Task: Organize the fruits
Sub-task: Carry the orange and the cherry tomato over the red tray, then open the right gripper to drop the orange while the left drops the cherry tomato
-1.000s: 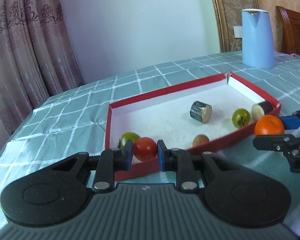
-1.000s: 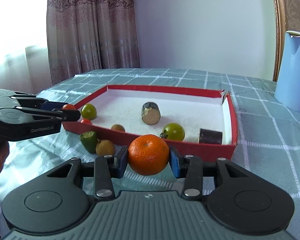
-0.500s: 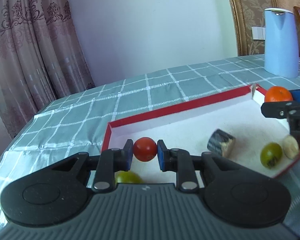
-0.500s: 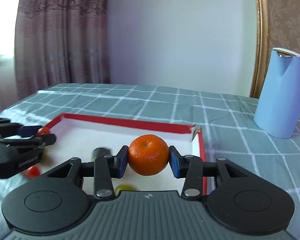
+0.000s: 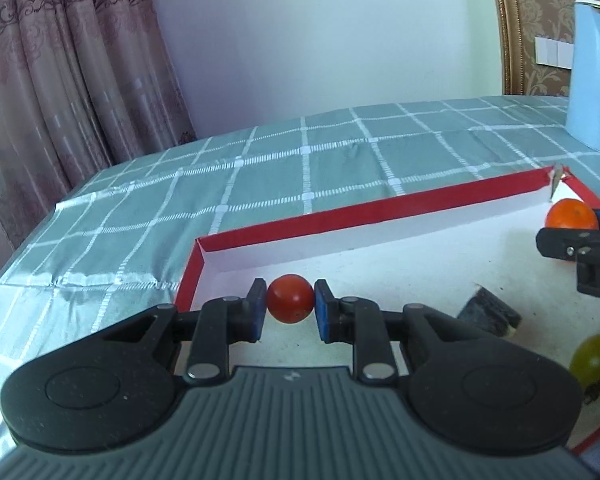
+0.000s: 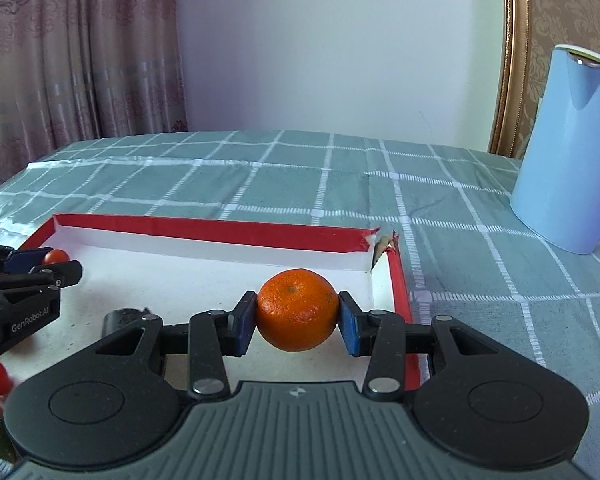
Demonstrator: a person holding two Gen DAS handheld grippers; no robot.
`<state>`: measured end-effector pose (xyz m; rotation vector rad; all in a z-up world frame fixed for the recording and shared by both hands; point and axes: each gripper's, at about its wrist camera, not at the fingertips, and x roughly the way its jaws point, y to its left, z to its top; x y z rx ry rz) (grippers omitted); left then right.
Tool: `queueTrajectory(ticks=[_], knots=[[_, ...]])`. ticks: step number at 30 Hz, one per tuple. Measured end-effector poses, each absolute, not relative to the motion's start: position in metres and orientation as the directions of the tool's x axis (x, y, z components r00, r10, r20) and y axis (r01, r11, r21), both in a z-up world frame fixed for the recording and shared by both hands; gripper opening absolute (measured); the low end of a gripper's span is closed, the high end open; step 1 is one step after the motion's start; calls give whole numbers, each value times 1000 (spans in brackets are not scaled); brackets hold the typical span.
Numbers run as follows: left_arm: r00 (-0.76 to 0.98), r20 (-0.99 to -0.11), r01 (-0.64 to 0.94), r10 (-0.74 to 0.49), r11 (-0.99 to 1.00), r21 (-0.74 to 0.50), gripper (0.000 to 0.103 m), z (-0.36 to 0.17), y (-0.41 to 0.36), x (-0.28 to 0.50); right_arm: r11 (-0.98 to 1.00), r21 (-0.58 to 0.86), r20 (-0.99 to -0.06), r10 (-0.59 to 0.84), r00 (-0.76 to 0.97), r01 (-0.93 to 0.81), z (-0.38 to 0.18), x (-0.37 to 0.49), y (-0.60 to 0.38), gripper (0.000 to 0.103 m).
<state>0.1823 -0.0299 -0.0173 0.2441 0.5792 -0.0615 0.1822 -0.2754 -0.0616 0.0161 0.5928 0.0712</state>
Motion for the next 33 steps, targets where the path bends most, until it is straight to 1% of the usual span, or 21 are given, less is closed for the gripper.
queueTrajectory(ticks=[6, 9, 11, 15, 20, 21, 22, 23, 25, 26, 29, 33], knots=[[822, -568, 110, 40, 968, 226, 23, -22, -32, 190, 997, 33, -598, 71, 798, -64, -68, 190, -274, 42], [817, -575, 111, 38, 969, 222, 24, -22, -31, 191, 997, 33, -602, 73, 795, -66, -67, 190, -275, 42], [821, -569, 99, 54, 967, 235, 32, -22, -32, 191, 997, 22, -602, 68, 795, -69, -67, 189, -273, 42], [821, -568, 98, 53, 968, 233, 43, -21, -31, 191, 997, 25, -602, 71, 795, -70, -68, 190, -274, 43], [829, -558, 98, 43, 970, 222, 76, -19, -31, 189, 997, 21, -595, 75, 800, -77, -68, 190, -272, 43], [834, -549, 94, 47, 970, 226, 78, -18, -32, 188, 997, 20, -594, 76, 801, -80, -68, 190, -272, 46], [838, -544, 95, 48, 968, 231, 84, -18, -32, 187, 996, 18, -593, 76, 801, -82, -68, 190, -272, 52], [841, -539, 96, 47, 967, 235, 89, -18, -33, 186, 997, 17, -589, 74, 804, -80, -68, 189, -272, 56], [849, -525, 88, 53, 967, 240, 92, -17, -34, 184, 998, 19, -574, 65, 816, -66, -66, 187, -273, 70], [851, -523, 87, 53, 967, 239, 93, -17, -34, 183, 998, 20, -566, 64, 822, -64, -65, 185, -274, 72], [852, -521, 79, 52, 971, 225, 99, -16, -31, 183, 998, 28, -552, 66, 831, -60, -64, 183, -276, 74], [870, -490, 67, 51, 973, 222, 99, -14, -25, 175, 997, 47, -535, 74, 842, -58, -62, 175, -281, 74]])
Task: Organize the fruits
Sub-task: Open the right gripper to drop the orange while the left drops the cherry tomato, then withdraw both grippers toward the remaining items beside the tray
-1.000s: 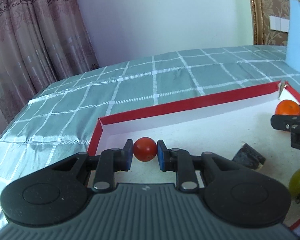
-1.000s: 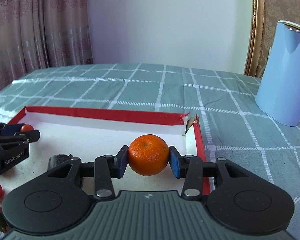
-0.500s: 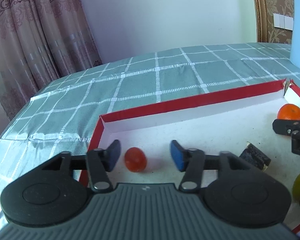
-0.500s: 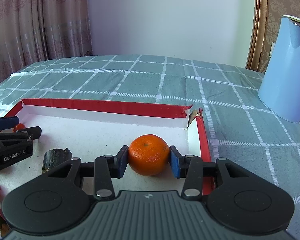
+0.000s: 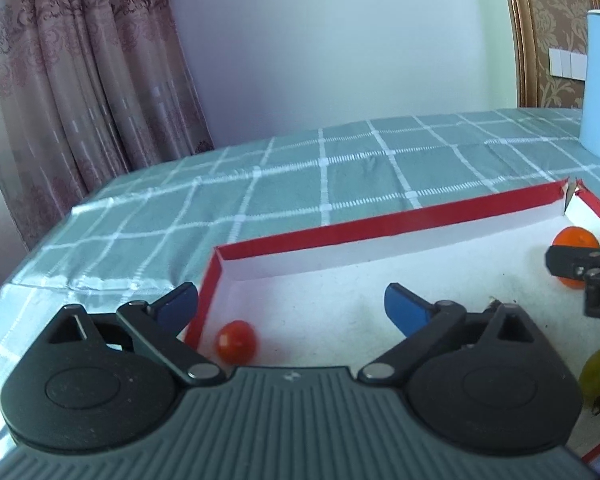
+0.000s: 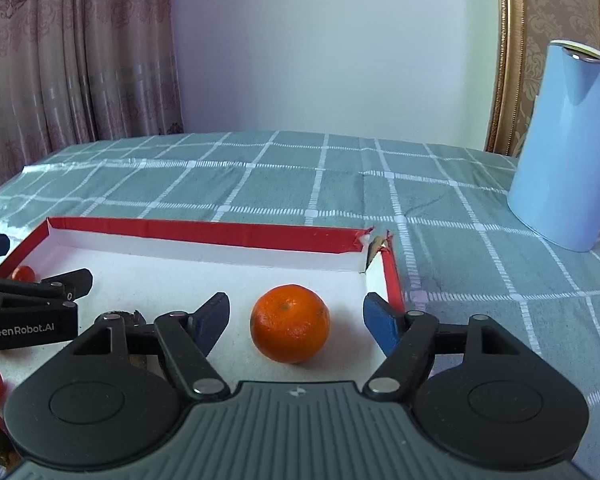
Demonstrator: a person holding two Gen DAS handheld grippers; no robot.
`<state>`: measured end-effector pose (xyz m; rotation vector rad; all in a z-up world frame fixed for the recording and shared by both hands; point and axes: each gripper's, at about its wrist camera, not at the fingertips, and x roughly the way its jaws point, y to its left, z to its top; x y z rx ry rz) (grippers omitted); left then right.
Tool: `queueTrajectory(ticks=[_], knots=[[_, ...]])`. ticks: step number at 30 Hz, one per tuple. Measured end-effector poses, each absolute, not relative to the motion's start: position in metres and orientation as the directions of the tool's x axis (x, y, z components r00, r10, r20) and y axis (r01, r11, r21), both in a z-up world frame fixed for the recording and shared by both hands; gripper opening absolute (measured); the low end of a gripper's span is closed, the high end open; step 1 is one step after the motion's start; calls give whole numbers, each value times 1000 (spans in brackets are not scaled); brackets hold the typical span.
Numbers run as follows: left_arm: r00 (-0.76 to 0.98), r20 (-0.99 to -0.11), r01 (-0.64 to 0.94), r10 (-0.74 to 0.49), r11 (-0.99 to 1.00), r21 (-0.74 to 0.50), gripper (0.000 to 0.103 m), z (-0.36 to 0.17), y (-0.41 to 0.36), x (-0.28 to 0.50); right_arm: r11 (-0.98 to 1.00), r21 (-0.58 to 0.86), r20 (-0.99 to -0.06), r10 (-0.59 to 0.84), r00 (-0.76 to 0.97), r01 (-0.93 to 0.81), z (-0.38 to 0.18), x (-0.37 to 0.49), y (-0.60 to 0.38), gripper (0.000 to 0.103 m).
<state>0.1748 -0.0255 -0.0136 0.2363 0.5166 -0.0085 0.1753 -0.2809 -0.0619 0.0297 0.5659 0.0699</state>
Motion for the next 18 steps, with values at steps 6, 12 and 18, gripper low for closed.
queueTrajectory(ticks=[6, 12, 18], knots=[[896, -444, 45, 27, 988, 151, 103, -5, 0, 145, 994, 100, -435, 87, 896, -48, -46, 138, -294, 74], [931, -364, 22, 16, 995, 100, 103, 1, 25, 101, 979, 162, -385, 177, 906, -122, -40, 102, -294, 74], [935, -355, 9, 9, 999, 49, 103, -3, 41, 79, 968, 70, -347, 250, 904, -241, -52, 55, -267, 74]])
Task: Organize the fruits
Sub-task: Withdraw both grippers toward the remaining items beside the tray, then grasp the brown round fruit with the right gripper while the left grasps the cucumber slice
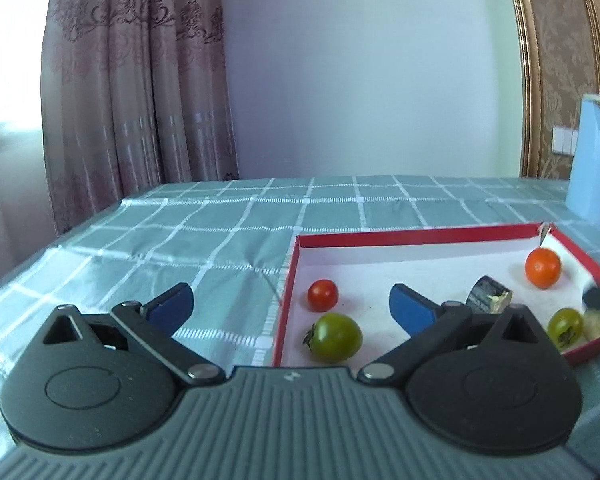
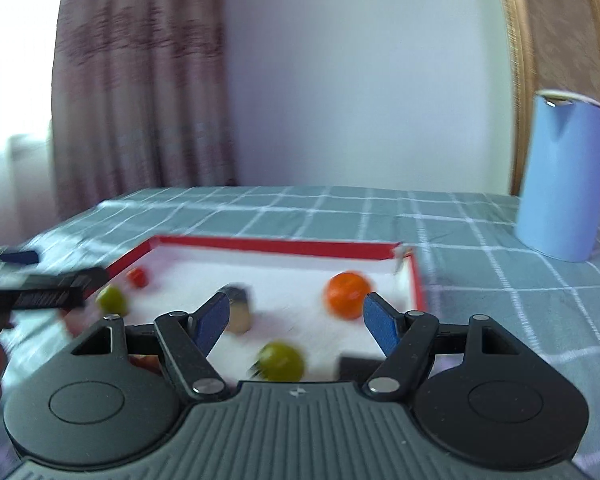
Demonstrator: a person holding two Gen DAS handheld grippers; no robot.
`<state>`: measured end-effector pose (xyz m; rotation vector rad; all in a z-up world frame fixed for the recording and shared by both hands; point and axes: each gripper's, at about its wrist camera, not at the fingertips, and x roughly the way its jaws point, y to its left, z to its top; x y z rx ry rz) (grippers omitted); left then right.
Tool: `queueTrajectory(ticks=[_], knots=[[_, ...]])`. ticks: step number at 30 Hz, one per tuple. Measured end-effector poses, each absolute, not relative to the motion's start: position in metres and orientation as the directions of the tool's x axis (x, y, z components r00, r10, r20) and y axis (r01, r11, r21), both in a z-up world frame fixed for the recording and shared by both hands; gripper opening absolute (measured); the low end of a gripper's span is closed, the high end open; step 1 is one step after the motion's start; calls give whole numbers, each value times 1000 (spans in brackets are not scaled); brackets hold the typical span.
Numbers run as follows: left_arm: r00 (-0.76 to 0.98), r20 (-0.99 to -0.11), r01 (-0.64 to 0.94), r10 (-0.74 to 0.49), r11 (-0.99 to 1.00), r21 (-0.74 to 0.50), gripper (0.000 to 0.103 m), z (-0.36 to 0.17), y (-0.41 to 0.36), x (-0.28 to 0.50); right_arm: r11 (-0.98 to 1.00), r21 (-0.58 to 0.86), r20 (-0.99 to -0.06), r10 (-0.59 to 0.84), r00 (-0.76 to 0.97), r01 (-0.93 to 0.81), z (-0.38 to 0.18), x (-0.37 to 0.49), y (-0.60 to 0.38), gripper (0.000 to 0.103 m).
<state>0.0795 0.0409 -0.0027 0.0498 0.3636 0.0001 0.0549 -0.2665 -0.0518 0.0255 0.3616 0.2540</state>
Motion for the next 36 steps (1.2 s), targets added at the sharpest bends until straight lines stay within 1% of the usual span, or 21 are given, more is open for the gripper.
queueTrajectory(ticks=[4, 7, 8, 10, 13, 15, 17, 19, 20, 21, 22, 24, 26, 29, 30, 32, 36], knots=[[931, -366, -4, 9, 1000, 14, 103, -2, 48, 77, 942, 23, -324, 324, 889, -335, -57, 28, -251, 74], [930, -368, 0, 10, 1000, 26, 103, -2, 46, 76, 921, -18, -369, 356, 859, -390, -61, 27, -235, 74], [930, -367, 2, 11, 999, 34, 103, -3, 45, 76, 911, -34, -389, 367, 845, -411, -63, 28, -229, 72], [931, -364, 4, 13, 999, 45, 103, -4, 44, 76, 900, -65, -420, 367, 830, -431, -65, 31, -219, 72], [927, -374, 17, -2, 999, 38, 103, -4, 44, 77, 890, -68, -440, 380, 814, -452, -66, 38, -207, 72], [925, -380, 16, 1, 999, 42, 103, -5, 44, 77, 890, -110, -445, 355, 822, -444, -68, 39, -198, 71], [925, -380, 15, 2, 999, 42, 103, -5, 44, 78, 878, -153, -446, 347, 825, -453, -70, 39, -189, 68], [925, -379, 16, 0, 999, 39, 103, -5, 44, 78, 870, -203, -444, 328, 834, -450, -72, 36, -181, 57], [925, -379, 16, -1, 999, 37, 103, -5, 44, 78, 867, -234, -440, 310, 843, -440, -73, 34, -177, 53], [925, -379, 17, -2, 999, 34, 103, -5, 44, 77, 863, -262, -430, 295, 853, -431, -74, 30, -174, 41], [925, -380, 18, -3, 999, 34, 103, -5, 45, 78, 855, -277, -425, 299, 854, -438, -74, 27, -172, 36], [925, -380, 17, -2, 999, 34, 103, -4, 45, 78, 840, -287, -429, 318, 846, -461, -75, 23, -169, 36], [925, -381, 19, -4, 999, 36, 103, -4, 45, 78, 841, -297, -464, 287, 838, -453, -78, 27, -165, 36], [925, -379, 23, -7, 999, 37, 103, -4, 45, 78, 846, -259, -526, 282, 802, -467, -79, 41, -165, 36], [925, -380, 25, -9, 999, 36, 103, -4, 45, 78, 854, -236, -529, 288, 798, -465, -78, 43, -168, 36], [924, -381, 27, -12, 999, 33, 103, -4, 46, 78, 861, -205, -535, 299, 790, -465, -78, 46, -172, 28], [921, -388, 35, -21, 999, 30, 103, -6, 47, 75, 887, -163, -528, 292, 797, -433, -77, 47, -184, 27]])
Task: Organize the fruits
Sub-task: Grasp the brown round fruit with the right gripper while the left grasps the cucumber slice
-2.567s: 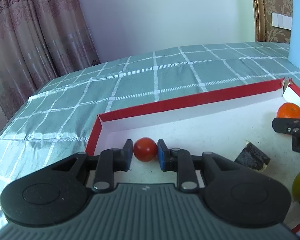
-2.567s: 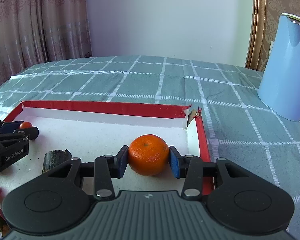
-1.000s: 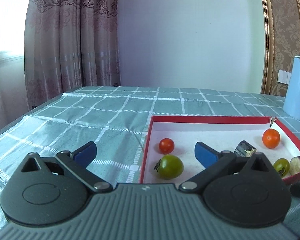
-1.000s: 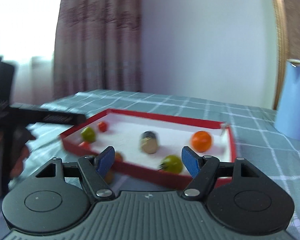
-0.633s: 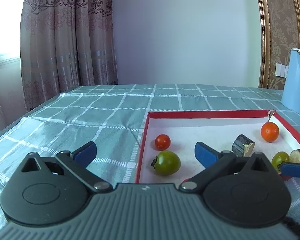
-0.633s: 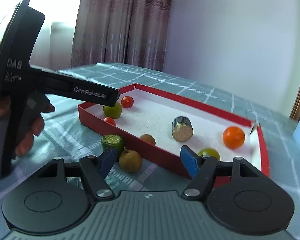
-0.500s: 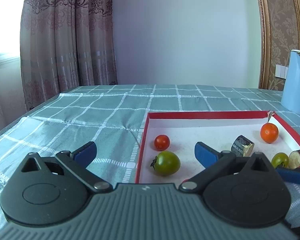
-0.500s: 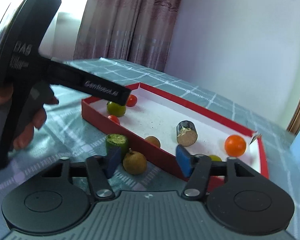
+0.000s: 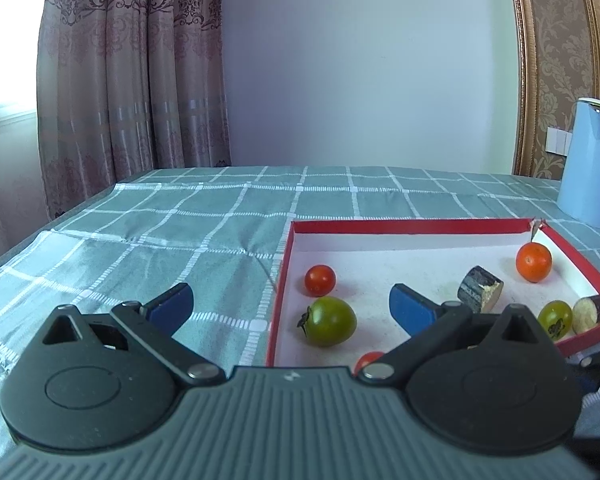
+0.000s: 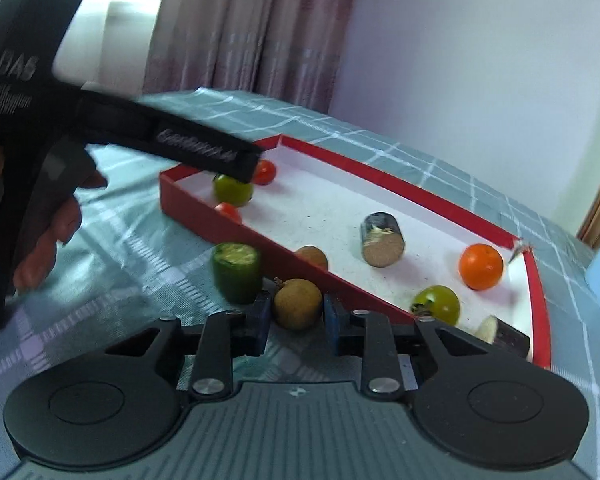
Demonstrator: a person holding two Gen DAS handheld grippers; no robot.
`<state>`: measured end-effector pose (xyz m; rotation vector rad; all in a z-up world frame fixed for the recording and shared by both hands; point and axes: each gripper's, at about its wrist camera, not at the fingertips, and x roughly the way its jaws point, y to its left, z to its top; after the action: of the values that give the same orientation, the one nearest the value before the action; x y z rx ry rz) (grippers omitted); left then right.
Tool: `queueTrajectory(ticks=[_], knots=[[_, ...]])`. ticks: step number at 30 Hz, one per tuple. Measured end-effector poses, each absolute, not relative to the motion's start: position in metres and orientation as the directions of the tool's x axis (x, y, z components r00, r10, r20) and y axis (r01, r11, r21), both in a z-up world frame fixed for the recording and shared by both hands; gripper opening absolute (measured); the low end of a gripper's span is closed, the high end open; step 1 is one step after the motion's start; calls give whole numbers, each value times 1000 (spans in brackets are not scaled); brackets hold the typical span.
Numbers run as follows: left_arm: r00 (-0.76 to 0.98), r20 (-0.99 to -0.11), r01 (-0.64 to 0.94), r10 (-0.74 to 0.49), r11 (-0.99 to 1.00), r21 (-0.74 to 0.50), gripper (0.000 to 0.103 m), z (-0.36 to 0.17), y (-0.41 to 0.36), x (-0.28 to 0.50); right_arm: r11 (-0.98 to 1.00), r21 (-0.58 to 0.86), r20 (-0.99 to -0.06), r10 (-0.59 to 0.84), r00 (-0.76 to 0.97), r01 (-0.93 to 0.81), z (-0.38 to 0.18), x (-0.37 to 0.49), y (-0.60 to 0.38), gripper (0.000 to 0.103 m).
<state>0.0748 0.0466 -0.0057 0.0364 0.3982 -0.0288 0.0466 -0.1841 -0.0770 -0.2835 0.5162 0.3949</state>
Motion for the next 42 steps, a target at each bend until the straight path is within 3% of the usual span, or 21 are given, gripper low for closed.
queueTrajectory(ticks=[10, 18, 23, 29, 34, 42], knots=[[887, -433, 192, -162, 981, 26, 103, -15, 36, 39, 948, 10, -557, 269, 786, -317, -76, 54, -237, 27], [857, -489, 228, -163, 971, 76, 103, -18, 9, 36, 948, -40, -555, 242, 796, -315, -79, 52, -232, 27], [838, -538, 203, -95, 968, 146, 103, -27, -9, 47, 949, -50, -562, 231, 794, -312, -79, 52, -230, 27], [773, -626, 192, -107, 979, 69, 103, -37, -2, 69, 948, -64, -560, 224, 798, -311, -80, 52, -227, 27], [767, -631, 176, -118, 984, 29, 103, -38, 4, 73, 948, -67, -560, 223, 798, -311, -81, 52, -226, 27], [781, -611, 190, -128, 981, 37, 88, -36, 1, 69, 948, -66, -560, 223, 798, -311, -80, 52, -226, 27]])
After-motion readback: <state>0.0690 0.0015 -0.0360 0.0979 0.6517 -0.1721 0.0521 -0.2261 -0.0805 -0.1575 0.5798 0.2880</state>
